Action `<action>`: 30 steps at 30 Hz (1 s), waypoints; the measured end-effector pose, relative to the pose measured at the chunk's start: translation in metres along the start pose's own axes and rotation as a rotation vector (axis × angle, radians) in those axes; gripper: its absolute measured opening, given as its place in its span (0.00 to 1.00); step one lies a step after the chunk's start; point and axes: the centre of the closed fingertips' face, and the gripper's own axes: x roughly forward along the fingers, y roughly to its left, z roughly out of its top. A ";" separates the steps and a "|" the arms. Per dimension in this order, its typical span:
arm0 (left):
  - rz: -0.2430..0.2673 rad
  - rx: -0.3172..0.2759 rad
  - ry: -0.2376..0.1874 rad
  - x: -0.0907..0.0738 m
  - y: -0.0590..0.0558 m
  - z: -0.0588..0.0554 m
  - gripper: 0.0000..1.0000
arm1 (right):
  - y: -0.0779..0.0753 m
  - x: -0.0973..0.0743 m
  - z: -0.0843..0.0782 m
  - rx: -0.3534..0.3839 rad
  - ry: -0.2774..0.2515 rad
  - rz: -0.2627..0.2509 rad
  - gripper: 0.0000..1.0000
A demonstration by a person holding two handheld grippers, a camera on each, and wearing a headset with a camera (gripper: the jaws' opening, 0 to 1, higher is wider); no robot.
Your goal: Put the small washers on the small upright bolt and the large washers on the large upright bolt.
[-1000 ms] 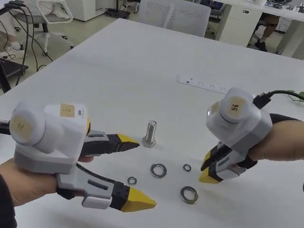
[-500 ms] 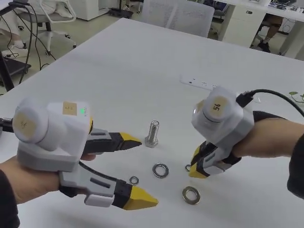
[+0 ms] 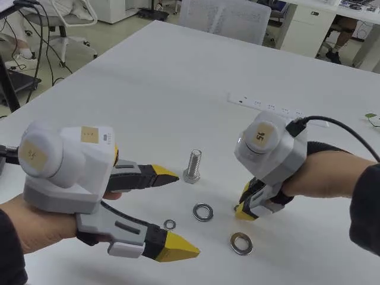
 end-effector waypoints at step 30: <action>0.002 -0.004 -0.001 0.000 0.000 0.001 0.72 | 0.003 0.000 -0.003 0.057 0.009 0.023 0.15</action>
